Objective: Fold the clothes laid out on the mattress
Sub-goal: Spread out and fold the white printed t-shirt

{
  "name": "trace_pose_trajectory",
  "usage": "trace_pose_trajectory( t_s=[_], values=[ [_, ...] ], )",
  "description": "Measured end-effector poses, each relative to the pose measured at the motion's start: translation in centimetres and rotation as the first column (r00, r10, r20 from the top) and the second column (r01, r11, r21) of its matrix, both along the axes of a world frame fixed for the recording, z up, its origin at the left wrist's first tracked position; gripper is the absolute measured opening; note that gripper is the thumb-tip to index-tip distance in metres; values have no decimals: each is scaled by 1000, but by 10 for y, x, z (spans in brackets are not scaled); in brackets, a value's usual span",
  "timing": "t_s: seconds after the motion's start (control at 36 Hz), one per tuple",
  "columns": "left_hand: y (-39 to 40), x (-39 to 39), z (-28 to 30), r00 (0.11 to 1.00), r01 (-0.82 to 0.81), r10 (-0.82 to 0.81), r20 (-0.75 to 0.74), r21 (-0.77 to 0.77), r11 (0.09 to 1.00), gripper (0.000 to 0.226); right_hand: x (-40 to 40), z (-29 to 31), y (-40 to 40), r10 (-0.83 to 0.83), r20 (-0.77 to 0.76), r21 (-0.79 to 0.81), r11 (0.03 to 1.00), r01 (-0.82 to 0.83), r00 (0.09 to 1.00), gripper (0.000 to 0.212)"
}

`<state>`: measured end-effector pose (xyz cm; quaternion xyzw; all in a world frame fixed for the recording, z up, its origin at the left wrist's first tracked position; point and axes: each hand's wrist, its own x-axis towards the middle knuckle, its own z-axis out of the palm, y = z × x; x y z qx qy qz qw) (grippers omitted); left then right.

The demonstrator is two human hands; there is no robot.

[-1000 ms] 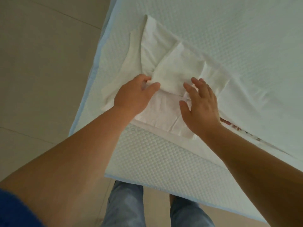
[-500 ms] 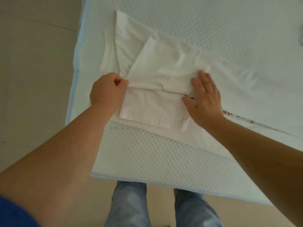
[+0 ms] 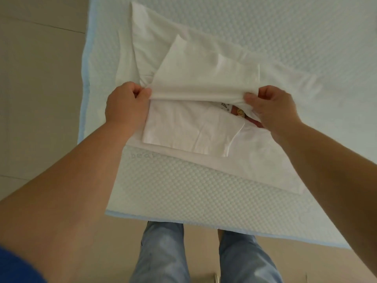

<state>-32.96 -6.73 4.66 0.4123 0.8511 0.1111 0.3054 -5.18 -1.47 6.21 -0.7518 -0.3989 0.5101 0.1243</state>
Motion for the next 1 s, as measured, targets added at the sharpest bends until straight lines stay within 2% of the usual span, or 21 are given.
trace_pose_trajectory(
  t_s=[0.08,0.14,0.19,0.25,0.28,0.33,0.39,0.44,0.5,0.56,0.61,0.75,0.78,0.83,0.89,1.0],
  values=[
    [1,1,1,1000,14,-14,-3,-12,1000,20,5,2,5,65,-48,-43,997,-67,997,16],
    [1,2,4,1000,23,-23,-15,-18,1000,21,6,1,7,118,-24,-72,990,-119,993,21],
    [0,7,12,998,22,-21,-57,19,1000,18,5,2,7,201,82,-71,978,-195,976,29],
    [-1,15,21,991,55,-38,-126,137,989,17,1,4,5,250,266,50,961,-272,931,43],
    [-1,20,25,985,105,-72,-156,218,970,19,-1,6,3,265,365,158,927,-340,892,46],
    [3,36,32,962,260,-211,-172,350,900,23,-8,10,-2,315,485,353,783,-512,816,46],
    [10,54,30,903,428,-396,-165,418,801,28,-18,7,-4,420,529,392,649,-652,737,48],
    [18,69,19,811,581,-562,-159,326,746,38,-23,-4,-6,580,556,241,573,-783,596,57],
    [22,72,0,734,675,-654,-186,83,733,53,-20,-21,-8,691,566,41,520,-853,449,67],
    [22,65,-19,657,716,-716,-236,-104,690,64,-14,-32,-10,714,583,-24,493,-870,388,72],
    [19,58,-28,594,743,-751,-290,-161,650,70,-11,-37,-11,709,599,-24,481,-876,372,74],
    [26,60,-21,553,742,-784,-282,-262,618,76,3,-23,-15,700,563,-55,563,-825,440,78],
    [28,63,-15,557,730,-785,-271,-290,619,77,7,-17,-18,688,542,-42,595,-803,482,77],
    [29,75,0,561,722,-785,-263,-309,620,78,19,-1,-27,609,491,17,708,-706,623,75],
    [25,94,17,548,758,-802,-240,-264,597,76,35,15,-40,480,440,61,827,-559,759,71],
    [8,146,41,539,826,-840,-64,-153,542,70,88,38,-70,305,429,20,938,-346,850,62]
  ],
)
